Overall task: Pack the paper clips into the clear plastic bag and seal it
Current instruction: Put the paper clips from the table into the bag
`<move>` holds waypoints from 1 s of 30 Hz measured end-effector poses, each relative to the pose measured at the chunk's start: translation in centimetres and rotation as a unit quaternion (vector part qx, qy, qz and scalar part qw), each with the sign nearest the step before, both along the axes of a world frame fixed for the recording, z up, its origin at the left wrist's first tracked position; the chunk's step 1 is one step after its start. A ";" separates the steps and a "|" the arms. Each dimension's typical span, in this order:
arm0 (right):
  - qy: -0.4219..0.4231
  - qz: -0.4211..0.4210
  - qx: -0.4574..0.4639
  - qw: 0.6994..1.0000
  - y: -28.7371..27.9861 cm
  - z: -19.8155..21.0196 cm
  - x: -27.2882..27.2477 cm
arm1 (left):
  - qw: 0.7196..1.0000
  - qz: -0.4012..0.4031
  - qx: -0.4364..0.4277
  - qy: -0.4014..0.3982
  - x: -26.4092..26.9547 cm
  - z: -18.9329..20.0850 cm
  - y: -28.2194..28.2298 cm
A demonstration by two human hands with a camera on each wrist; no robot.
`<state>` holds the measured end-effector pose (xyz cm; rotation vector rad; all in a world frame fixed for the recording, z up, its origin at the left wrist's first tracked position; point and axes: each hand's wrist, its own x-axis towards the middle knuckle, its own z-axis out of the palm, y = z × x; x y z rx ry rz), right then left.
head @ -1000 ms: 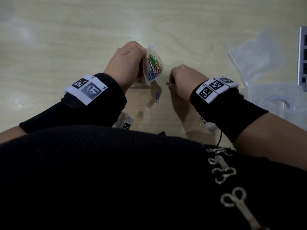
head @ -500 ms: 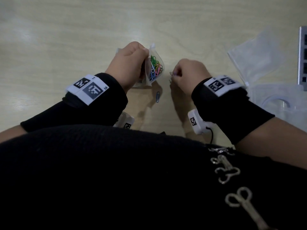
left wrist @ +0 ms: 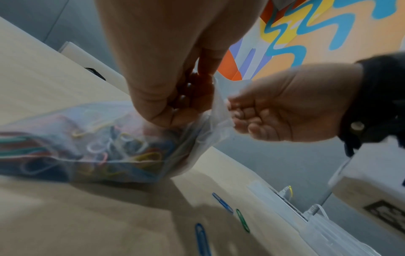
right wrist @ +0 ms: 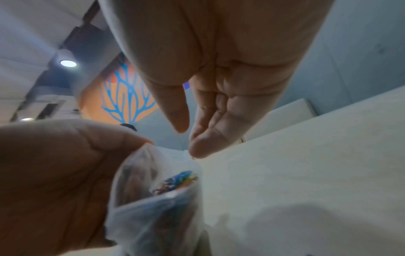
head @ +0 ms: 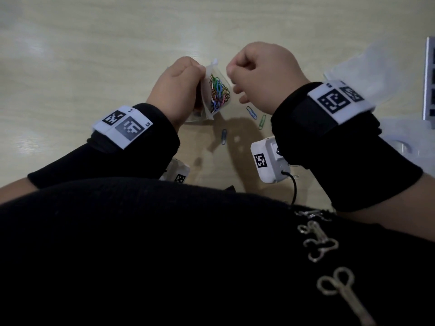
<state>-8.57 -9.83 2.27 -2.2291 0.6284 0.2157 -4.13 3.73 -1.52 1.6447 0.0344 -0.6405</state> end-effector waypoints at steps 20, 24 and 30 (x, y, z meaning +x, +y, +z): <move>0.084 0.326 -0.256 0.906 3.0 -6.6 -4.5 | 0.999 0.022 -0.022 0.006 0.3 -0.3 0.4; 0.083 0.324 -0.236 0.912 1.7 -6.3 -4.1 | 1.000 0.024 -0.014 0.006 0.3 -0.2 0.4; 0.126 0.230 -0.189 0.946 1.3 -7.3 -3.4 | 0.999 0.030 -0.018 0.005 0.4 -0.2 0.6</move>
